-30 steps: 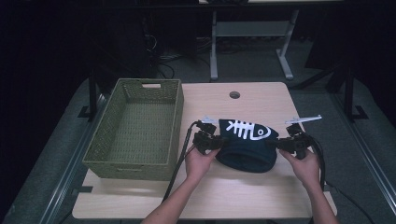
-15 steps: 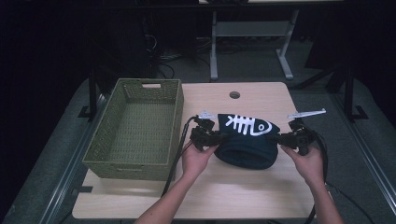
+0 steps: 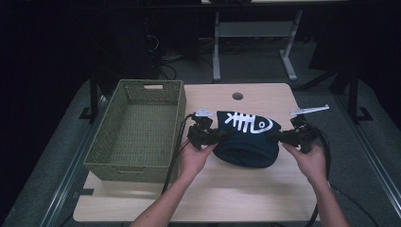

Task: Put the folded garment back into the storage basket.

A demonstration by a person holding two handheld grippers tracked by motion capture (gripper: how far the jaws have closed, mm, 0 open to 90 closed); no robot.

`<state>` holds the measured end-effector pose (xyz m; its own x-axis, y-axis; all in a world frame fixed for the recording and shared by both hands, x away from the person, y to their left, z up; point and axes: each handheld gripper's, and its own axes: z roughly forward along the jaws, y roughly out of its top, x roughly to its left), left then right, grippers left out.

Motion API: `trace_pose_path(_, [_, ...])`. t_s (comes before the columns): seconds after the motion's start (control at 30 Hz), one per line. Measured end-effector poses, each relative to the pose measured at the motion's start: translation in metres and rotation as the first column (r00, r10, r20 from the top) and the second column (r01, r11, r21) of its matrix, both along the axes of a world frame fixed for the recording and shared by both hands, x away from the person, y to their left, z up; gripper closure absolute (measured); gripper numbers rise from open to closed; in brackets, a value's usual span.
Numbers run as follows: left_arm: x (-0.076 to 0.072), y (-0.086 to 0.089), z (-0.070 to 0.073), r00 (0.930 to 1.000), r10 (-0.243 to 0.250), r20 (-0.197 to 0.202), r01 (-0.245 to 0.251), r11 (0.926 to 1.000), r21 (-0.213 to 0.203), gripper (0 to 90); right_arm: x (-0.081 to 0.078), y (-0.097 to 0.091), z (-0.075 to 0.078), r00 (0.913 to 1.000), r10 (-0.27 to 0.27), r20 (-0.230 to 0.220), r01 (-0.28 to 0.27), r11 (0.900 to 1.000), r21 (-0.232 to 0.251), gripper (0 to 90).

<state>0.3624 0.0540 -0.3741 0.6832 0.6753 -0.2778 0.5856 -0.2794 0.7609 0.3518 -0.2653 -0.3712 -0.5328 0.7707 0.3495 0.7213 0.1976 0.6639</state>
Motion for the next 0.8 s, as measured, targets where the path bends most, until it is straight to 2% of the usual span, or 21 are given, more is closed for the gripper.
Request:
trace_pose_path(0.07, [0.0,0.001,0.001,1.0,-0.004,0.004,0.004,1.0,0.006,71.8,0.0,0.001,0.003,1.0,0.002,0.003,-0.002,1.0,0.006,79.8])
trace_pose_path(0.33, [0.0,0.01,0.011,0.9999,0.001,0.013,0.0,0.9998,-0.02,71.8,0.001,0.006,0.014,0.9998,0.015,0.016,-0.015,0.9998,0.01,79.8])
trace_pose_path(0.57, [-0.001,0.017,0.016,0.9999,0.002,0.017,-0.001,0.9998,-0.019,71.8,0.002,0.011,0.02,0.9993,0.03,0.023,-0.03,0.9995,0.008,79.8])
trace_pose_path(0.8, [-0.001,0.024,0.028,0.9996,0.001,0.028,-0.001,0.9999,-0.012,71.8,0.003,0.017,0.028,0.9987,0.041,0.032,-0.041,0.9988,0.025,79.8])
